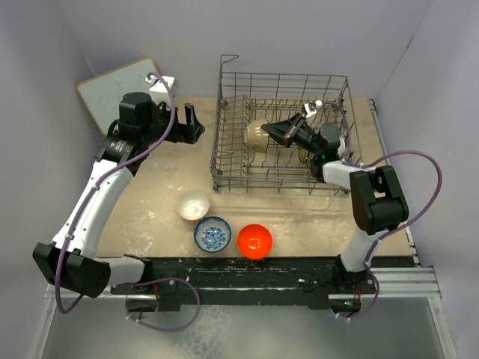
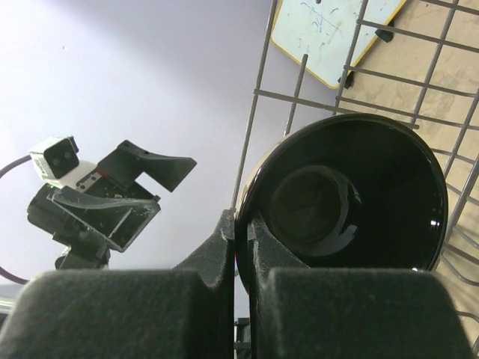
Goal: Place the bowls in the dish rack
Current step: Place the bowl in the dish rack.
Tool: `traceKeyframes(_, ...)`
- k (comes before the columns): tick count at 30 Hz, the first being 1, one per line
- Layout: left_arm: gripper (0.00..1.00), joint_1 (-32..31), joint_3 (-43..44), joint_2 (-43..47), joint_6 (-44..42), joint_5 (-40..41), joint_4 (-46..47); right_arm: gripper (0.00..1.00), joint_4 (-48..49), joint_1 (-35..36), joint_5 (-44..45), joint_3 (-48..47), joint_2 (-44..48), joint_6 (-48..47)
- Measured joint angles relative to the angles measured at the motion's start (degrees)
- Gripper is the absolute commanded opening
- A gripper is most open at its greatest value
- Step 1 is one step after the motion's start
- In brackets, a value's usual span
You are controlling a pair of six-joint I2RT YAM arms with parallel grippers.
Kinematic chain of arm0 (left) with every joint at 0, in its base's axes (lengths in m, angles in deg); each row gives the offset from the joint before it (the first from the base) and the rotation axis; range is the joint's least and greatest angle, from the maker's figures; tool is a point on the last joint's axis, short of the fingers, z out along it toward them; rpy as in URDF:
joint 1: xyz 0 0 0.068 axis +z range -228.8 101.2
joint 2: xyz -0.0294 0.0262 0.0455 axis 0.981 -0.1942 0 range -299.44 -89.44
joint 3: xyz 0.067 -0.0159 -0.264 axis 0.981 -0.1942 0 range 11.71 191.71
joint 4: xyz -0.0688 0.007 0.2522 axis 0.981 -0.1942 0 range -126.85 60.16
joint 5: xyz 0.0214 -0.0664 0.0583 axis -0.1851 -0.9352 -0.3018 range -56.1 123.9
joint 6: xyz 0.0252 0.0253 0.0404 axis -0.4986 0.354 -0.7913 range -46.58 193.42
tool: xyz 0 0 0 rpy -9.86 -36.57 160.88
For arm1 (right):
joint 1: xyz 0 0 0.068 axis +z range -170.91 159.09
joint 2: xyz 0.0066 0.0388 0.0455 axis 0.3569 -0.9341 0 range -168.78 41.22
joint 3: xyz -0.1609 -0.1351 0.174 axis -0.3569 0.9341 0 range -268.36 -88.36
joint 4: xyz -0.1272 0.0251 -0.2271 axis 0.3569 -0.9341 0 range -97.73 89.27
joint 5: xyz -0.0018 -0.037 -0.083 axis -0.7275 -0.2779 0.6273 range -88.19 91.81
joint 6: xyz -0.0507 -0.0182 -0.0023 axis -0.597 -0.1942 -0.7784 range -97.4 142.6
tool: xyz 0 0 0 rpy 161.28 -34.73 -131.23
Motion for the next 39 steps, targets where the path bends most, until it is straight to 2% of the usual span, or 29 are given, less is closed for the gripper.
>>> traceKeyframes(7, 0.99, 0.33, 0.0, -0.02, 0.0, -0.02, 0.02, 0.0, -1.31, -1.11, 0.15, 0.11, -0.09, 0.39)
traceKeyframes(12, 0.99, 0.33, 0.0, -0.02, 0.0, -0.2, 0.04, 0.01, -13.57, -2.05, 3.93, -1.07, -0.79, -4.76)
traceKeyframes(14, 0.99, 0.33, 0.0, -0.02, 0.0, -0.22, 0.04, 0.07, -21.7, -1.95, 4.79, -4.26, -0.74, -8.37)
traceKeyframes(17, 0.99, 0.33, 0.0, -0.02, 0.0, -0.46, 0.09, 0.11, -31.23, -1.55, 5.29, -8.52, -0.72, -13.14)
traceKeyframes(23, 0.99, 0.66, 0.0, 0.0, 0.0, -0.66, 0.28, 0.33, -46.47, -1.27, 8.02, -12.52, -0.7, -20.79)
traceKeyframes(25, 0.99, 0.7, 0.0, 0.0, 0.0, -0.66, 0.44, 0.37, -50.53, -1.27, 9.2, -12.76, -0.7, -22.88)
traceKeyframes(33, 0.99, 0.72, 0.0, 0.0, 0.0, -0.85, 0.46, 0.38, -57.24, -1.27, 11.58, -15.52, -0.7, -28.3)
traceKeyframes(35, 0.99, 0.72, 0.0, 0.0, 0.0, -0.85, 0.46, 0.44, -58.66, -1.27, 12.46, -16.26, -0.59, -29.79)
traceKeyframes(39, 0.99, 0.74, 0.0, 0.0, 0.0, -0.9, 0.46, 0.62, -64.52, -1.2, 17.22, -18.64, 1.2, -34.12)
